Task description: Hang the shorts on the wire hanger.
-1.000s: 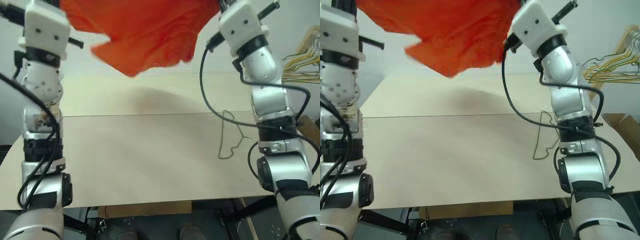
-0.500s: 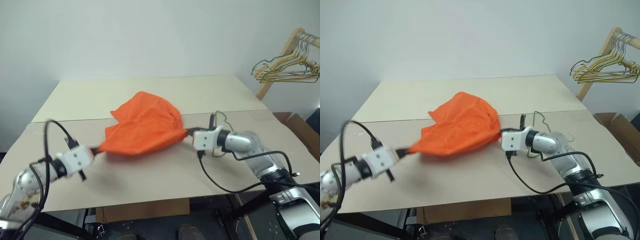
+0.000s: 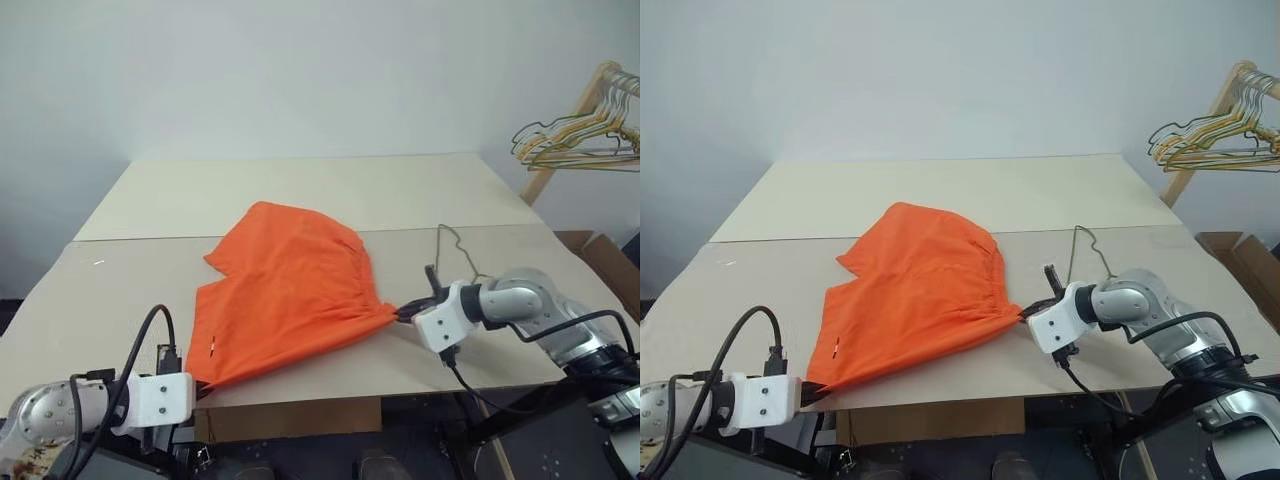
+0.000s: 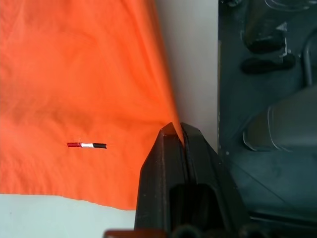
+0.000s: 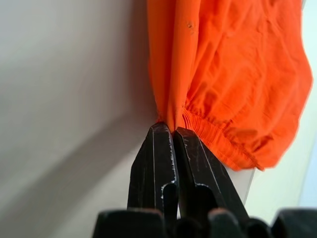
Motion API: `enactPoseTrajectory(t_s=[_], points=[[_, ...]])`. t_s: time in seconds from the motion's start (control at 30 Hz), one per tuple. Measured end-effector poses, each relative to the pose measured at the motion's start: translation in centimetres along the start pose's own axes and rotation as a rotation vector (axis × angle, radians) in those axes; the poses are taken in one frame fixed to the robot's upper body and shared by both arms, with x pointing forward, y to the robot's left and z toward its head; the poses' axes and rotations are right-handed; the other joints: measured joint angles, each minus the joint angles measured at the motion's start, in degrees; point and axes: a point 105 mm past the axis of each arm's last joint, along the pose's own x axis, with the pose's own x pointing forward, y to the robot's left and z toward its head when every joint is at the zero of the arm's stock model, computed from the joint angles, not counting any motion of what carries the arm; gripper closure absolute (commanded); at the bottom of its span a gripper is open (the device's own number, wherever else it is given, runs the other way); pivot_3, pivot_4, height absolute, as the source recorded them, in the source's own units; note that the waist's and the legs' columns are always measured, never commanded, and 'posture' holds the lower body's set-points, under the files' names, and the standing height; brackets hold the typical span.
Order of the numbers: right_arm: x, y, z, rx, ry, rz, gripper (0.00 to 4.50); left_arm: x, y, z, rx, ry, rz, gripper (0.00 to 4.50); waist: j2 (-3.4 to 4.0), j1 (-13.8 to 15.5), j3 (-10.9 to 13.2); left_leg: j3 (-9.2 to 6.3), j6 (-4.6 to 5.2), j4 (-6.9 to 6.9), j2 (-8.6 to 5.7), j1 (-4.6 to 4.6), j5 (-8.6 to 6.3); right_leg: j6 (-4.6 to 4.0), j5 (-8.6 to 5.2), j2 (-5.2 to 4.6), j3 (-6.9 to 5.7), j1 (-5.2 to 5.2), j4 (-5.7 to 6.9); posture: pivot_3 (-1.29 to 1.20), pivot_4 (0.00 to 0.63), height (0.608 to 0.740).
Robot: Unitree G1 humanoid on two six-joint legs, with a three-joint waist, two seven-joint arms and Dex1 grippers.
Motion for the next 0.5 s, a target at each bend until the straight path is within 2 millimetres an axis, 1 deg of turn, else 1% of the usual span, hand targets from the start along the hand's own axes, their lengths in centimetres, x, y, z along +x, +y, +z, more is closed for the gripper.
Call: enactPoseTrajectory(t_s=[0.07, 0.1, 0.17, 0.2, 0.3, 0.33, 0.4, 0.43, 0.47, 0.5], points=[[0.2, 0.7, 0.3, 0.012, -0.007, 0.040, 4.50, -0.1, -0.3, 0.0, -0.013, 0.005, -0.028, 4.49, -0.03, 0.13, 0.01, 0.04, 0.03, 0.00, 0.00, -0.01, -0.02, 0.01, -0.02, -0.02, 0.01, 0.00, 0.00, -0.02, 0.000, 0.740], [0.3, 1.0, 0.4, 0.021, -0.014, 0.060, 4.24, -0.2, -0.3, 0.0, -0.019, 0.004, -0.036, 4.50, -0.03, 0.17, 0.01, 0.05, 0.03, 0.00, -0.01, -0.01, -0.02, 0.01, -0.02, -0.03, 0.02, 0.00, 0.00, -0.01, 0.000, 0.740], [0.2, 1.8, 0.6, 0.031, -0.023, 0.101, 3.74, -0.2, -0.6, 0.0, -0.041, -0.001, -0.057, 4.08, -0.05, 0.26, 0.02, 0.07, 0.03, 0.00, -0.01, 0.00, -0.02, 0.01, -0.01, -0.03, 0.02, 0.00, 0.00, -0.02, 0.000, 0.740], [0.0, 2.1, 0.4, 0.038, -0.011, 0.119, 3.40, -0.2, -0.6, -0.1, -0.050, 0.003, -0.067, 3.86, -0.04, 0.29, 0.02, 0.08, 0.03, 0.00, -0.01, 0.02, -0.02, 0.01, -0.01, -0.03, 0.02, 0.01, 0.00, -0.02, 0.000, 0.740], [-1.0, 3.1, -0.8, 0.065, 0.058, 0.180, 2.35, -0.3, -0.4, -0.4, -0.063, 0.012, -0.081, 2.96, -0.05, 0.66, 0.03, 0.09, 0.03, 0.00, 0.00, 0.04, -0.02, -0.01, -0.03, -0.03, 0.02, 0.00, 0.00, -0.02, 0.000, 0.740], [-1.2, 3.2, -1.0, 0.081, 0.068, 0.188, 2.11, -0.4, -0.2, -0.3, -0.064, 0.011, -0.080, 2.72, -0.06, 0.67, 0.03, 0.10, 0.03, 0.00, 0.01, 0.06, -0.02, -0.03, -0.04, -0.01, 0.02, 0.00, 0.00, -0.03, 0.000, 0.740], [-1.7, 3.5, -1.3, 0.148, 0.066, 0.188, 1.42, -0.6, 0.0, -0.2, -0.076, 0.002, -0.081, 2.09, -0.07, 0.69, 0.05, 0.10, 0.03, 0.00, 0.01, 0.04, -0.02, -0.04, -0.05, -0.01, 0.03, -0.01, 0.00, -0.03, 0.000, 0.740], [-2.1, 3.3, -1.5, 0.198, 0.063, 0.166, 1.09, -0.8, 0.2, -0.1, -0.089, -0.005, -0.080, 1.78, -0.08, 0.68, 0.06, 0.11, 0.04, 0.00, 0.01, 0.03, -0.02, -0.03, -0.06, -0.01, 0.03, -0.02, 0.00, -0.03, 0.000, 0.740], [-2.6, 2.6, -1.8, 0.257, 0.066, 0.122, 0.67, -1.1, 0.4, -0.1, -0.099, -0.008, -0.076, 1.41, -0.08, 0.61, 0.06, 0.11, 0.04, 0.00, 0.02, 0.04, -0.03, -0.03, -0.06, -0.01, 0.03, -0.02, 0.01, -0.03, 0.000, 0.740], [-2.9, 2.1, -2.1, 0.296, 0.075, 0.087, 0.38, -1.3, 0.6, 0.0, -0.107, -0.015, -0.071, 1.10, -0.09, 0.55, 0.06, 0.11, 0.04, 0.00, 0.03, 0.04, -0.03, -0.04, -0.05, 0.00, 0.03, -0.02, 0.02, -0.04, 0.000, 0.740]])
